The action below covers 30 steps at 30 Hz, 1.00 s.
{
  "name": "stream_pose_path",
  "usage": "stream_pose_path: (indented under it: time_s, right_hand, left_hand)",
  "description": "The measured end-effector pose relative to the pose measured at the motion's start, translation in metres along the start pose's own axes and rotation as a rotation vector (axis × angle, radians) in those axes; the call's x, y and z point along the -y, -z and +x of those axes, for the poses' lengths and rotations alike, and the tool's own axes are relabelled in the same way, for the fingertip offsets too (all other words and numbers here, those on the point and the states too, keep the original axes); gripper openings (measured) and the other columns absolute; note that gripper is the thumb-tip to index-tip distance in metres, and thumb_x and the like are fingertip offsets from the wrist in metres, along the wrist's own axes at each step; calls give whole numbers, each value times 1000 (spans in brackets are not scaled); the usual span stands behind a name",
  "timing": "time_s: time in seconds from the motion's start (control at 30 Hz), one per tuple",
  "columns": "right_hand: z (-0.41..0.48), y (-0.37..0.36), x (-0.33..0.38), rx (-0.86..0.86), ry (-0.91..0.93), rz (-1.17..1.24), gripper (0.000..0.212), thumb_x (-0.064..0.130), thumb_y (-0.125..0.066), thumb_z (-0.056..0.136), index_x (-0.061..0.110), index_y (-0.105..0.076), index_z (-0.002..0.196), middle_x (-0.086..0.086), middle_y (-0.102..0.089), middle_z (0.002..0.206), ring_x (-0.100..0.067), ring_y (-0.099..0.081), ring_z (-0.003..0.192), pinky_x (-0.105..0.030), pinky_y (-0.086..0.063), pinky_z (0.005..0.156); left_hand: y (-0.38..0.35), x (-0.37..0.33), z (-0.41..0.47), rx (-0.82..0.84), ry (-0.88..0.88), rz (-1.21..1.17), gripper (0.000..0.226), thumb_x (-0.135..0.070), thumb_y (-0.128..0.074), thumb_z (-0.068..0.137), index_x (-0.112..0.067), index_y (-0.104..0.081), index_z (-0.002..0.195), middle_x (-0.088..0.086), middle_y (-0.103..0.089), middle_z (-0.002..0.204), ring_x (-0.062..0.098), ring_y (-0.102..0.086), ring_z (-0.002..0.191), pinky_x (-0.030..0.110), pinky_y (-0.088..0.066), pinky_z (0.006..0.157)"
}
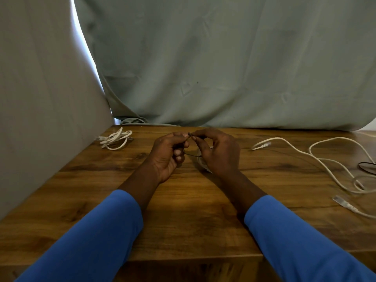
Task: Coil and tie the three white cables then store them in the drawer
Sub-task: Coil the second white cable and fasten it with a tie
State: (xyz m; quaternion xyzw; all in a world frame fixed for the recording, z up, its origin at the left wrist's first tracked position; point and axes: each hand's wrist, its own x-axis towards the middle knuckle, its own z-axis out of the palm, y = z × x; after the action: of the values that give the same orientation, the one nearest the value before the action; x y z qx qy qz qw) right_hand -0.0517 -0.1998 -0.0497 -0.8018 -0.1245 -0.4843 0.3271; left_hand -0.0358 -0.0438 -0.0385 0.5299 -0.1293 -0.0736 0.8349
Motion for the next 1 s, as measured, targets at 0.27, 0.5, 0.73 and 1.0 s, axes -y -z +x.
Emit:
stream_pose_path:
  time_s: [0.27,0.5,0.73,1.0]
  right_hand:
    - [0,3,3,35,-15,-32,14,40,-72,94,32,-81,100,16,-79,93,-4,-70,78,-36,-56,68]
    - [-2,3,0,74,-129,41,14,42,-70,92,33,-79,97,17,-75,85,-3,-68,74,-39,-57,68]
    - [-1,1,-2,68,-172,42,16,46,-67,91,34,-77,93,16,-74,83,-4,-68,75,-40,-57,68]
    - [-2,5,3,94,-96,-56,9,39,-69,95,34,-77,98,16,-75,87,-6,-66,72,-34,-53,66]
  left_hand:
    - [8,-7,0,63,122,-37,14,-8,-57,97,-17,-63,88,-1,-56,70,2,-35,38,15,-26,39]
    - [2,-3,-3,3,-79,139,10,-6,-66,95,-14,-71,94,4,-62,69,4,-41,42,17,-32,40]
    - [0,4,-3,-77,-304,313,11,-11,-77,90,-9,-75,101,10,-75,78,10,-56,50,23,-47,48]
    - [1,4,-1,-143,-306,324,3,-11,-79,88,-11,-79,91,16,-76,86,10,-55,53,23,-45,50]
